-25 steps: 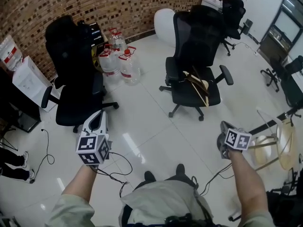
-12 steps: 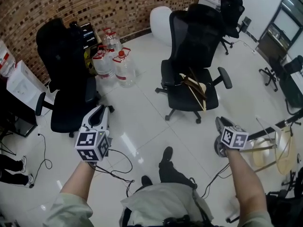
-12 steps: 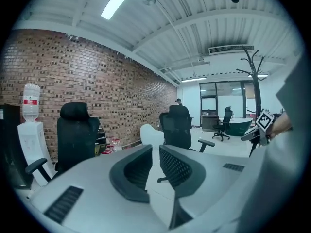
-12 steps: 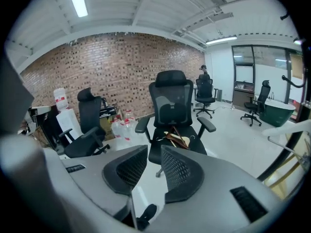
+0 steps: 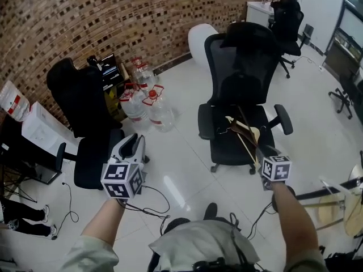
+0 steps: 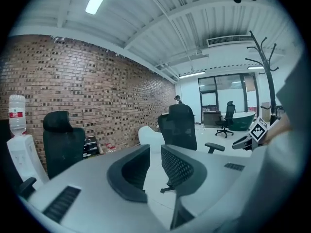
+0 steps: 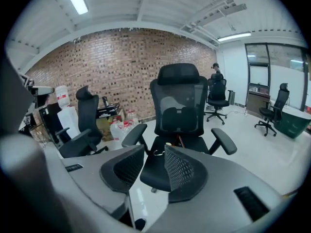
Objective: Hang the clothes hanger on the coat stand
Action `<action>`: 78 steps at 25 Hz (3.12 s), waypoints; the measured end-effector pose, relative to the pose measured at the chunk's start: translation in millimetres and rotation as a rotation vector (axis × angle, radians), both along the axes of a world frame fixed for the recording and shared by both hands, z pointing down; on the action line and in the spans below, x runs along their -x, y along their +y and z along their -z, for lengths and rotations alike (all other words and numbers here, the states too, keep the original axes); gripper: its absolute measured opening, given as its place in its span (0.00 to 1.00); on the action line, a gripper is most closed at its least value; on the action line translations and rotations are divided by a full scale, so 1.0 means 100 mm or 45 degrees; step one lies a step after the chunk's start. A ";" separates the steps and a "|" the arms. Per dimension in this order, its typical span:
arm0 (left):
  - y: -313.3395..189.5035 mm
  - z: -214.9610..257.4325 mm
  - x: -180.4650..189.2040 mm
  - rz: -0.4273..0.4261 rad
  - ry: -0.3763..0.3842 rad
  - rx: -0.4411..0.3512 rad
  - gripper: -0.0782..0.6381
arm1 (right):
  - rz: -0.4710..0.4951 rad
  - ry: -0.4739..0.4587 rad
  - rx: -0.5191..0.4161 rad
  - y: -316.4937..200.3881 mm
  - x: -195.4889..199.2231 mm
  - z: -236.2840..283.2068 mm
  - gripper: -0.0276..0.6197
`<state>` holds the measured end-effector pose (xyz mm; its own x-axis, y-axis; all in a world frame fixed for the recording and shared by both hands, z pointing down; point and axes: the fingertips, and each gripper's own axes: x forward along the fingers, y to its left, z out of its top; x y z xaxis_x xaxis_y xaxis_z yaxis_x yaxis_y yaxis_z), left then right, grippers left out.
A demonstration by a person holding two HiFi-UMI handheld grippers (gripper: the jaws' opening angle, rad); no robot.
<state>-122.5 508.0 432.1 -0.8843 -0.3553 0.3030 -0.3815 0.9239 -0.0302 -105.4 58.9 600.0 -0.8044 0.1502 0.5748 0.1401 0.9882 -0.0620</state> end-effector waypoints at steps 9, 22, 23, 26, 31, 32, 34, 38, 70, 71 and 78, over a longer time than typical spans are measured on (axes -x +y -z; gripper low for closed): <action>-1.30 -0.41 1.60 -0.180 0.096 -0.035 0.22 | 0.018 0.065 -0.112 -0.54 1.22 -0.31 0.24; -2.33 -0.93 3.91 -0.534 0.219 -0.048 0.22 | -0.056 0.173 -0.241 -0.42 2.82 -0.43 0.25; -2.36 -0.96 4.02 -0.548 0.228 -0.049 0.22 | -0.053 0.172 -0.253 -0.39 2.94 -0.42 0.25; -2.57 -1.10 4.34 -0.588 0.241 -0.038 0.22 | -0.036 0.177 -0.274 -0.41 3.24 -0.52 0.25; -3.16 -1.44 4.74 -0.617 0.271 -0.004 0.22 | 0.054 0.208 -0.272 -0.63 3.73 -0.89 0.27; -3.30 -1.49 4.85 -0.615 0.276 0.006 0.22 | 0.070 0.211 -0.266 -0.71 3.85 -0.95 0.27; -3.58 -1.55 5.05 -0.603 0.293 0.018 0.22 | 0.099 0.226 -0.255 -0.96 4.08 -1.06 0.27; -4.13 -1.66 5.28 -0.564 0.313 0.048 0.22 | 0.162 0.269 -0.232 -1.48 4.43 -1.29 0.27; -6.16 -4.60 6.90 -0.687 0.711 0.103 0.22 | 0.507 0.652 -0.333 -2.53 6.38 -5.00 0.39; -6.18 -4.65 6.90 -0.692 0.720 0.107 0.22 | 0.523 0.658 -0.345 -2.53 6.39 -5.09 0.39; -6.16 -4.89 6.90 -0.690 0.750 0.136 0.22 | 0.607 0.704 -0.408 -2.52 6.44 -5.46 0.39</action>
